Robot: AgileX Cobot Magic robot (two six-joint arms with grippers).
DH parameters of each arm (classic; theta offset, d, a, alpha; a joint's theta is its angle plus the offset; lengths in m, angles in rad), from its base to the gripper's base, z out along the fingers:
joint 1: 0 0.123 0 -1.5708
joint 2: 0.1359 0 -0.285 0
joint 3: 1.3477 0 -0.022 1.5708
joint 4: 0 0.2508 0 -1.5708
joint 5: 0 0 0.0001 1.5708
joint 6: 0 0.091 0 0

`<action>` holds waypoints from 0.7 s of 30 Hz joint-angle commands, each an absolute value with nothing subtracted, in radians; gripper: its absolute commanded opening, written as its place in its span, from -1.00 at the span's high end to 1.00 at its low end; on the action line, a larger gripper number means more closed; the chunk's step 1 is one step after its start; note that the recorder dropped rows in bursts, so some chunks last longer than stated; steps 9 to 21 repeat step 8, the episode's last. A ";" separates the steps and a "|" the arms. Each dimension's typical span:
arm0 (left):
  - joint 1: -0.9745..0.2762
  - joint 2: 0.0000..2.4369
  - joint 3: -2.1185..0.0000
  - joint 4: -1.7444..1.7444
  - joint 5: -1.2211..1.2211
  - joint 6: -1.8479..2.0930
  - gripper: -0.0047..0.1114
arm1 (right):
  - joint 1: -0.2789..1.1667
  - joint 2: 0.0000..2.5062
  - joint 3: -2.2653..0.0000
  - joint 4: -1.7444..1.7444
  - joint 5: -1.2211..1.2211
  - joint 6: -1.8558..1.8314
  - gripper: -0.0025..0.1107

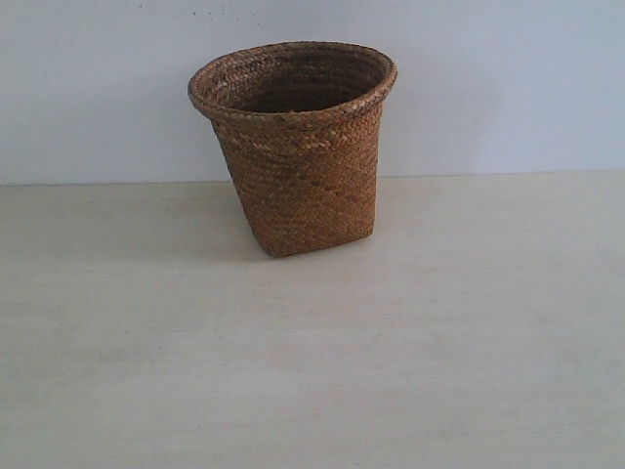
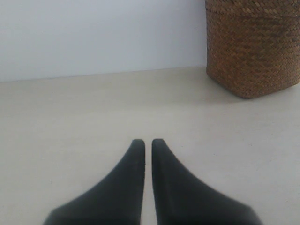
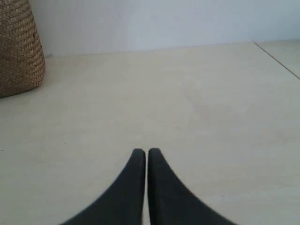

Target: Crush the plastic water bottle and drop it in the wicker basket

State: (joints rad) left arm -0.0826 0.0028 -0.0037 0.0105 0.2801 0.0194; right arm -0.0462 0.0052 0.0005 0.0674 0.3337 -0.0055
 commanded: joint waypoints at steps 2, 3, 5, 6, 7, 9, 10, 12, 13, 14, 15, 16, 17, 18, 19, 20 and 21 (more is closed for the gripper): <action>-0.080 0.000 0.000 0.013 0.278 0.008 0.84 | -0.050 0.000 0.000 0.061 0.330 -0.007 0.96; -0.080 0.000 0.000 0.013 0.278 0.008 0.84 | -0.050 0.000 0.000 0.061 0.330 -0.007 0.96; -0.080 0.000 0.000 0.013 0.278 0.008 0.84 | -0.050 0.000 0.000 0.061 0.330 -0.007 0.96; -0.080 0.000 0.000 0.013 0.278 0.008 0.84 | -0.050 0.000 0.000 0.071 0.330 -0.008 0.96; -0.080 0.000 0.000 0.013 0.278 0.008 0.84 | -0.050 0.000 0.000 0.073 0.330 -0.006 0.96; -0.080 0.000 0.000 0.013 0.278 0.008 0.84 | -0.050 0.000 0.000 0.073 0.330 -0.006 0.96; -0.080 0.000 0.000 0.013 0.278 0.008 0.84 | -0.050 0.000 0.000 0.073 0.330 -0.006 0.96; -0.080 0.000 0.000 0.013 0.278 0.008 0.84 | -0.050 0.000 0.000 0.073 0.330 -0.006 0.96; -0.080 0.000 0.000 0.013 0.278 0.008 0.84 | -0.050 0.000 0.000 0.073 0.330 -0.006 0.96; -0.080 0.000 0.000 0.013 0.278 0.008 0.84 | -0.050 0.000 0.000 0.073 0.330 -0.006 0.96; -0.080 0.000 0.000 0.013 0.278 0.008 0.84 | -0.050 0.000 0.000 0.073 0.330 -0.006 0.96; -0.080 0.000 0.000 0.013 0.278 0.008 0.84 | -0.050 0.000 0.000 0.073 0.330 -0.006 0.96; -0.080 0.000 0.000 0.013 0.278 0.008 0.84 | -0.050 0.000 0.000 0.073 0.330 -0.006 0.96; -0.080 0.000 0.000 0.013 0.278 0.008 0.84 | -0.050 0.000 0.000 0.073 0.330 -0.006 0.96; -0.080 0.000 0.000 0.013 0.278 0.008 0.84 | -0.050 0.000 0.000 0.073 0.330 -0.006 0.96; -0.080 0.000 0.000 0.013 0.278 0.008 0.84 | -0.050 0.000 0.000 0.073 0.330 -0.006 0.96; -0.080 0.000 0.000 0.013 0.278 0.008 0.84 | -0.050 0.000 0.000 0.073 0.330 -0.006 0.96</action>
